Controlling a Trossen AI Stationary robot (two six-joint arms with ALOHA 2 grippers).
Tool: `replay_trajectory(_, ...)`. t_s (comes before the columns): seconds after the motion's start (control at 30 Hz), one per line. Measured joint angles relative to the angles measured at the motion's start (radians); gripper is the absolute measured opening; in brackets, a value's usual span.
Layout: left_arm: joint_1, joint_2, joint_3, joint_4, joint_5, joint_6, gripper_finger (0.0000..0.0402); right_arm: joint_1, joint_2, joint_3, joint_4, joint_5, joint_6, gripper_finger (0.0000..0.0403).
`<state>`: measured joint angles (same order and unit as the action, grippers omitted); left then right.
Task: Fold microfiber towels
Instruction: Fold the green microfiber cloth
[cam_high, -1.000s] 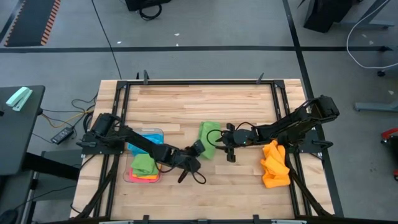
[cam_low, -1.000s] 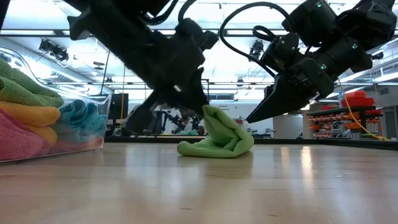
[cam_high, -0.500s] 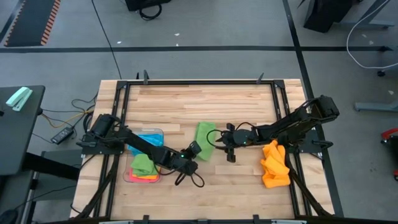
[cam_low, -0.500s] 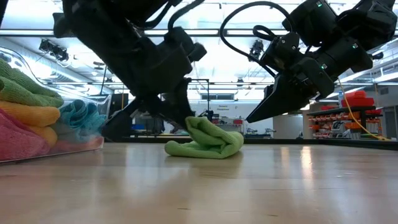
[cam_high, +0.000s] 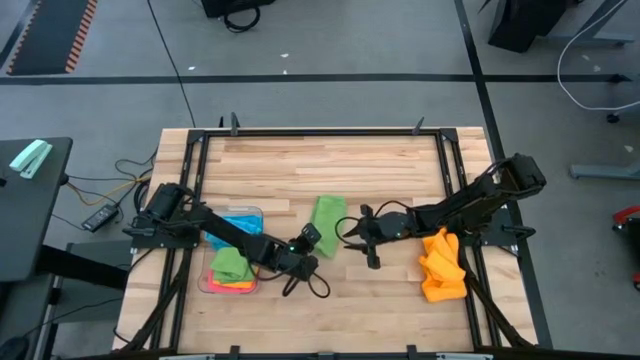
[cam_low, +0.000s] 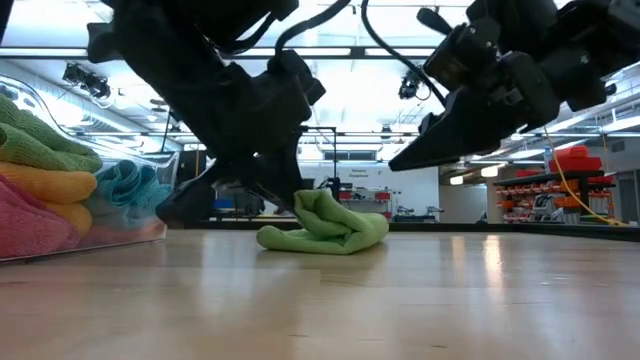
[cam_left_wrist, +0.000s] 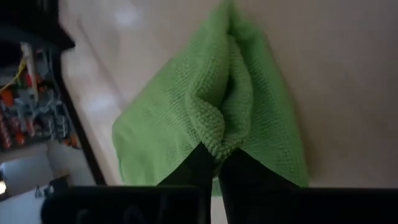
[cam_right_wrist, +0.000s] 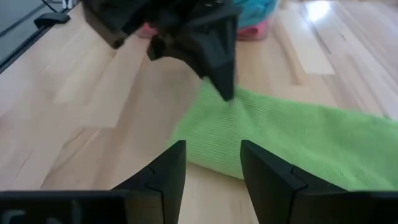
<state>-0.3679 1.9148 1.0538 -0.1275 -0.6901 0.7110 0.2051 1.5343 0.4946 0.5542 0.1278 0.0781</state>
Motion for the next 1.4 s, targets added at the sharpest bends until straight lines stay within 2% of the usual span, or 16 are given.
replay_trajectory(0.3, 0.0, 0.0, 0.0, -0.042, -0.03, -0.109, 0.0014, 0.024, 0.001, 0.0, 0.014, 0.081, -0.006, 0.0161)
replay_trajectory(0.47, -0.001, 0.0, 0.0, -0.118, -0.026, -0.21, 0.0036, 0.024, 0.001, 0.0, 0.01, 0.081, -0.005, 0.0161)
replay_trajectory(1.07, 0.004, -0.004, 0.002, -0.175, 0.197, -0.49, 0.0094, 0.024, 0.001, 0.0, -0.007, 0.081, -0.004, 0.0161)
replay_trajectory(1.23, 0.013, -0.006, 0.005, -0.179, 0.224, -0.52, 0.0112, 0.024, 0.001, 0.0, -0.007, 0.081, -0.004, 0.0161)
replay_trajectory(1.4, 0.011, -0.038, 0.026, -0.263, 0.27, -0.523, 0.0117, 0.024, 0.001, 0.0, -0.013, 0.081, -0.002, 0.0161)
